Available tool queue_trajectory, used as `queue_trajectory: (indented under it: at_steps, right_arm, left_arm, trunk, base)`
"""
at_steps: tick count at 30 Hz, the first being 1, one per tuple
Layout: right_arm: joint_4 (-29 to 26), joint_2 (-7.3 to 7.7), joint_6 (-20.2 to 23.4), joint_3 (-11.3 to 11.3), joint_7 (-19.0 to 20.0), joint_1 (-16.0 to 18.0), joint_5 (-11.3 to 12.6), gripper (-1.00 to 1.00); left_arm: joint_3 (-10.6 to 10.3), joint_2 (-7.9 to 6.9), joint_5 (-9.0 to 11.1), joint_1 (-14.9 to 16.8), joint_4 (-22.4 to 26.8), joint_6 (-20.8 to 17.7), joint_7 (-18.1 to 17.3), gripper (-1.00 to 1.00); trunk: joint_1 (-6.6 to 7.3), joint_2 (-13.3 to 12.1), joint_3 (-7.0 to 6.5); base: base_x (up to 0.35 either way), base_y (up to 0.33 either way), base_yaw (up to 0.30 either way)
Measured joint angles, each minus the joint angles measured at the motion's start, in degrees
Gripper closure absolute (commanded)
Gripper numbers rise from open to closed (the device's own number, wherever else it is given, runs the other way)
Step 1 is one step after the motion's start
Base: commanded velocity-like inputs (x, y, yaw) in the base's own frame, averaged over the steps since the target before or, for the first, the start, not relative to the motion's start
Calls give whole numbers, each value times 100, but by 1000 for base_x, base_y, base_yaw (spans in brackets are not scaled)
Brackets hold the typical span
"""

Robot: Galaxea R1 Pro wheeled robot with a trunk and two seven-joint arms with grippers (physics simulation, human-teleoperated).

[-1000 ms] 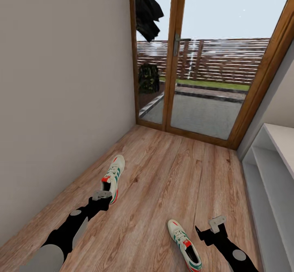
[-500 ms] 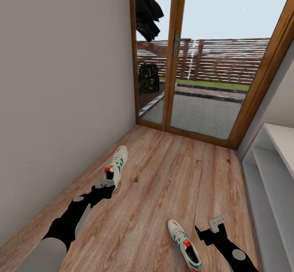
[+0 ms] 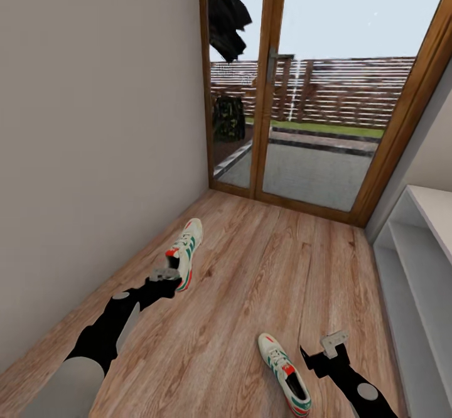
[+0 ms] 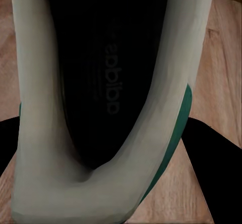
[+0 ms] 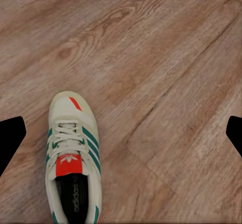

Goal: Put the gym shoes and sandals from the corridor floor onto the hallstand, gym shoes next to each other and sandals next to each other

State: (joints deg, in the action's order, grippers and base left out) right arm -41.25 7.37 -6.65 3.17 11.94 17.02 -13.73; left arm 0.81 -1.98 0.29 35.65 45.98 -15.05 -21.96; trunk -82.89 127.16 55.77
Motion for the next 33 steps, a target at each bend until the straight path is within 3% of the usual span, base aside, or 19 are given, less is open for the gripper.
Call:
queue_trajectory:
  at_steps: [4,18,25,33]
  right_arm:
    - [-22,5,90,3,-2,0,2,-100]
    - [-48,6,170,4,5,0,10,-100]
    - [-61,12,276,-1,458,3,-2,-100]
    - [-783,54,1289,8,1044,354,-22,-100]
  left_arm:
    - [-2,-5,-5,51,5,-197,-45,100]
    - [-7,11,-13,173,0,-248,-54,100]
    - [-295,9,-9,237,-1,-271,-62,100]
    - [-375,13,6,369,26,-474,-61,100]
  trunk:
    - [-88,160,99]
    - [-396,722,476]
    - [-440,804,538]
    - [-440,804,539]
  base:
    - [0,0,0]
    - [0,0,0]
    - [0,0,0]
    - [0,0,0]
